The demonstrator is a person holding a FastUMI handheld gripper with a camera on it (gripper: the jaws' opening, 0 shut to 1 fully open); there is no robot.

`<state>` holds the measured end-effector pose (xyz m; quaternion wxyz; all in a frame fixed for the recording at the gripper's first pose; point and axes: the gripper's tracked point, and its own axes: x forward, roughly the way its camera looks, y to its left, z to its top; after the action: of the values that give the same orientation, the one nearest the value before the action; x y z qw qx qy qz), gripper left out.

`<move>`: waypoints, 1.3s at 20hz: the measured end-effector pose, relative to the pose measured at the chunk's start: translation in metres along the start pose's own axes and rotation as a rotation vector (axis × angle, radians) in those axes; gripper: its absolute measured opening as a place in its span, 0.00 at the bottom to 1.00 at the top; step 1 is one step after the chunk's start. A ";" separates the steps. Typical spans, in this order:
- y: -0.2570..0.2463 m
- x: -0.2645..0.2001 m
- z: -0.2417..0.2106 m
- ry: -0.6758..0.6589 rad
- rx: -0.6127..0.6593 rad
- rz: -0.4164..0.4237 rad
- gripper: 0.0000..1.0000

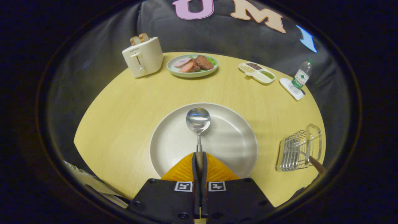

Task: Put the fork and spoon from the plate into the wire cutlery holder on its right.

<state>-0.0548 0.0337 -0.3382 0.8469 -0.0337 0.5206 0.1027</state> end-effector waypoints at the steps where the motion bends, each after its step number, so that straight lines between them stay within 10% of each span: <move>1: -0.007 -0.005 0.004 -0.001 0.006 -0.004 0.05; 26: -0.183 -0.111 0.027 0.018 0.086 -0.153 0.06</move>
<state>-0.0410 -0.1560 -0.2367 0.8484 -0.0380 0.5278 0.0150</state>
